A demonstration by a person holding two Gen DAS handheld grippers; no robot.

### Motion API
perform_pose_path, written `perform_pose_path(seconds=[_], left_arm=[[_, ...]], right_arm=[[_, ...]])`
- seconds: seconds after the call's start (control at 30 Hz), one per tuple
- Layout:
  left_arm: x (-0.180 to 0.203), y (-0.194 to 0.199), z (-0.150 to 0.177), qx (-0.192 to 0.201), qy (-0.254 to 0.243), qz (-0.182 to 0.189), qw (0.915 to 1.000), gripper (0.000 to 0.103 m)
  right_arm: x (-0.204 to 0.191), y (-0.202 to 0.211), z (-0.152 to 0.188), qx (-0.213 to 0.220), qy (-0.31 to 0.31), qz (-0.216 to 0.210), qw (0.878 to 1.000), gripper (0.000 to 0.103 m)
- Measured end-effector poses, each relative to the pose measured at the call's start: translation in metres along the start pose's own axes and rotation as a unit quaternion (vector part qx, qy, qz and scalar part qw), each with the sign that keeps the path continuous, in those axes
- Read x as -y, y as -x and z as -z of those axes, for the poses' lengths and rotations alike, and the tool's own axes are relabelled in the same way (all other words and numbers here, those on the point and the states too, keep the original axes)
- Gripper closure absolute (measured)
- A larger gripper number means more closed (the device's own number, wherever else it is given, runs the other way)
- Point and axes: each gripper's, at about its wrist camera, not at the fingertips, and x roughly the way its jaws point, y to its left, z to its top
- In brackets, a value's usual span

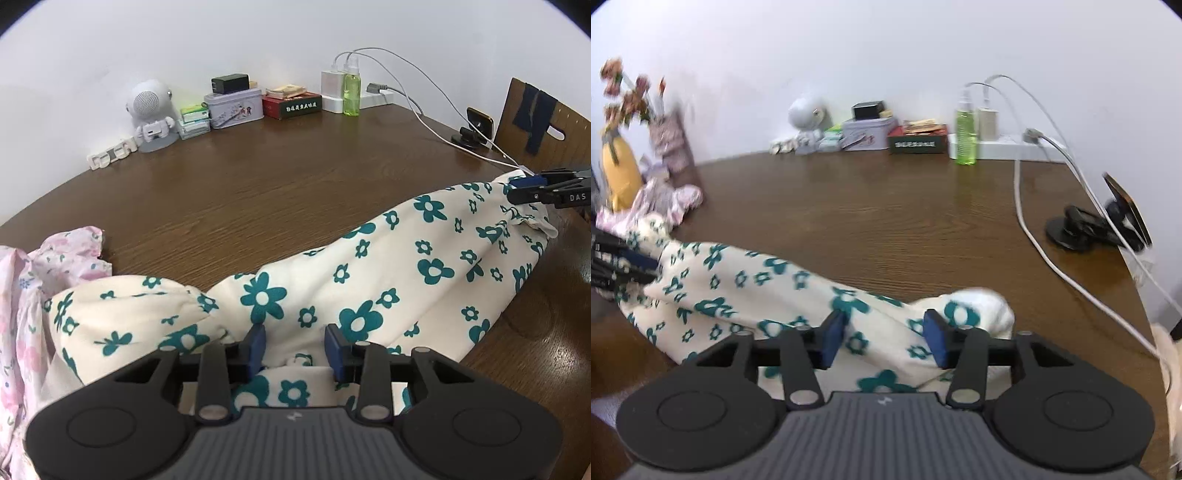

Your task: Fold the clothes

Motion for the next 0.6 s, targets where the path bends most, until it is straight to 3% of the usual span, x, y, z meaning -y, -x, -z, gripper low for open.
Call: perform_pose_path(seconds=[0.23, 0.37, 0.5, 0.6], left_arm=[[0.0, 0.007, 0.004, 0.008, 0.011, 0.005, 0.9999, 0.067], [-0.006, 0.028, 0.002, 0.028, 0.029, 0.019, 0.999, 0.057], [-0.018, 0.058, 0.001, 0.061, 0.041, -0.025, 0.997, 0.055], [-0.038, 0.074, 0.005, 0.061, 0.08, -0.067, 0.9927, 0.054]], right_arm=[[-0.001, -0.008, -0.001, 0.001, -0.001, 0.007, 1.0, 0.048], [-0.005, 0.011, -0.009, 0.037, -0.039, -0.026, 0.998, 0.046], [-0.036, 0.014, -0.018, 0.054, -0.016, -0.062, 0.996, 0.038], [-0.065, -0.002, -0.019, 0.043, 0.015, -0.077, 0.996, 0.038]])
